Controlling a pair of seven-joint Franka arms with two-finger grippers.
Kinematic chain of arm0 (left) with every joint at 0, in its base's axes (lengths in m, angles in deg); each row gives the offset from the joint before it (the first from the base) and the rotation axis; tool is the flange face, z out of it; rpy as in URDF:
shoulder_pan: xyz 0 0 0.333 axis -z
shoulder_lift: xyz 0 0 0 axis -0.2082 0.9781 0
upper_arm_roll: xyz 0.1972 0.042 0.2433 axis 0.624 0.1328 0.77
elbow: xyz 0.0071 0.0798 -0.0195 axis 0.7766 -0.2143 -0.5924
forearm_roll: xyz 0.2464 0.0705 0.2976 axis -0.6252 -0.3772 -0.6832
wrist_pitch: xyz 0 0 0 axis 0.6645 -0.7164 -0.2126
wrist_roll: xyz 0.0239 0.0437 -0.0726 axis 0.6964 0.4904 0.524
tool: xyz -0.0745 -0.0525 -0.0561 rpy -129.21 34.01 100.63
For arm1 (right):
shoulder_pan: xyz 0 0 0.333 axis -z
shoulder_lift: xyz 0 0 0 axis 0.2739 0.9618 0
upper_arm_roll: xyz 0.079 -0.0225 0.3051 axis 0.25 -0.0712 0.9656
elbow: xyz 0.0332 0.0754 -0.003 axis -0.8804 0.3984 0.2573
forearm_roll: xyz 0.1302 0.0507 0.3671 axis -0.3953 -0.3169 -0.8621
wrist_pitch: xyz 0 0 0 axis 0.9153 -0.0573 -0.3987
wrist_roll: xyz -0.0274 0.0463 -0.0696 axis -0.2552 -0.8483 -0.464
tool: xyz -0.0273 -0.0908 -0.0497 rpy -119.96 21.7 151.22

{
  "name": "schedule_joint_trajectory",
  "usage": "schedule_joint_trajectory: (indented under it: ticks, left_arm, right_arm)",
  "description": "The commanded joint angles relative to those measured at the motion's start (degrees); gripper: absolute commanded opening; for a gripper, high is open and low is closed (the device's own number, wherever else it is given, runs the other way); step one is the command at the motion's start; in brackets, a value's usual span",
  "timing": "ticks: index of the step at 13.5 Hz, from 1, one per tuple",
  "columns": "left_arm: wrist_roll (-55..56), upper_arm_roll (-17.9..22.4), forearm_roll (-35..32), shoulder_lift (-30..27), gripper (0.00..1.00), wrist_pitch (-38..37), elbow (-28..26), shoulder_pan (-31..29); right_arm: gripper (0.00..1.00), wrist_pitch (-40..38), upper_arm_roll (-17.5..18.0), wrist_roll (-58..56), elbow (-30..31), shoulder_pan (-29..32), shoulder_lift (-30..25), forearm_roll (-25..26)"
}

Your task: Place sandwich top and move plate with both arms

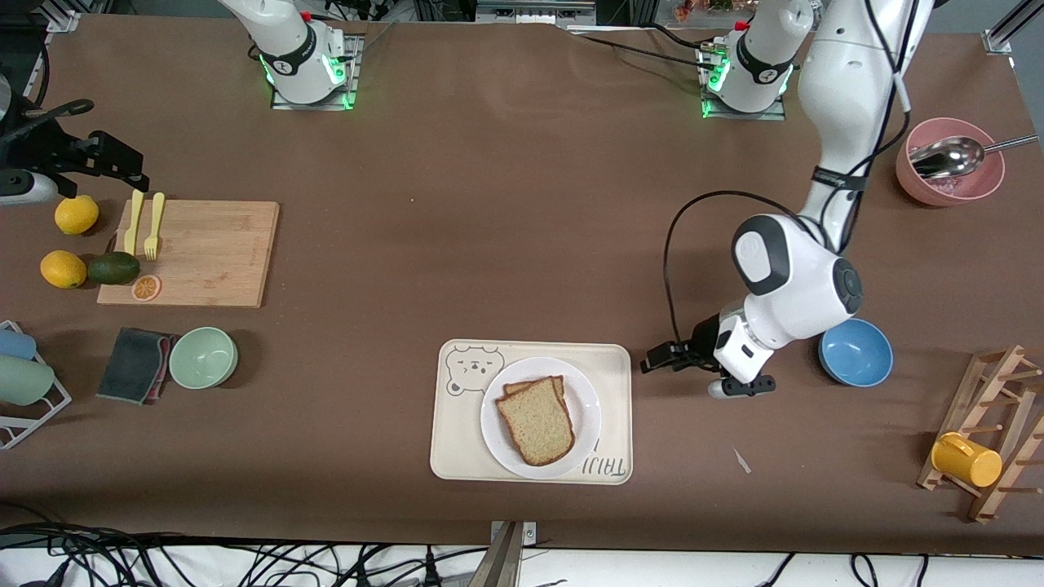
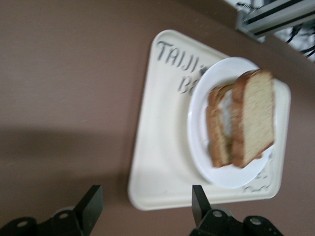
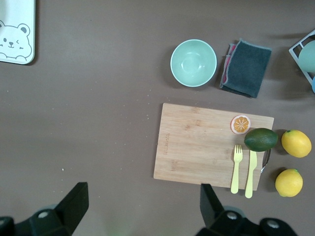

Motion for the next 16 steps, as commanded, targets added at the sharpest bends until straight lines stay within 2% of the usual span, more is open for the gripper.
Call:
schedule_joint_trajectory:
  ticks: [1, 2, 4, 6, 7, 8, 12, 16]
  left_arm:
    - [4.16, 4.16, -12.55, -7.90, 0.82, -10.55, -3.78, -0.69]
    - [5.31, 5.05, -17.82, -9.66, 0.82, -12.94, -3.86, -0.78]
    - [8.56, 5.15, -26.62, -12.82, 0.88, -16.73, -3.87, -2.35]
    - [9.27, 5.23, -32.62, -16.60, 0.92, -22.16, -3.17, -3.41]
    - [9.28, 5.06, -33.77, -19.06, 0.98, -24.02, -3.16, -4.55]
    - [9.28, 5.06, -34.31, -21.78, 0.99, -25.35, -3.68, -4.82]
    - [8.84, 5.06, -37.29, -30.92, 1.00, -34.92, -3.60, -7.01]
    - [8.75, 4.97, -39.32, -36.65, 1.00, -44.41, -0.80, -7.28]
  right_arm:
    - [1.00, -0.77, 0.75, 0.65, -0.76, 0.75, 0.09, 0.09]
    - [1.00, -0.77, 0.75, 0.65, -0.76, 0.75, 0.17, 0.09]
    - [1.00, -0.77, 0.75, 0.65, -0.76, 0.75, 0.09, 0.09]
    - [1.00, -0.77, 0.75, 0.65, -0.76, 0.75, 0.09, 0.09]
    - [1.00, -0.77, 0.75, 0.65, -0.76, 0.75, 0.09, 0.09]
    - [1.00, -0.77, 0.75, 0.74, -0.76, 0.75, 0.09, 0.09]
    - [1.00, -0.77, 0.75, 0.74, -0.76, 0.75, 0.09, 0.09]
    - [1.00, -0.77, 0.75, 0.74, -0.76, 0.75, 0.09, 0.09]
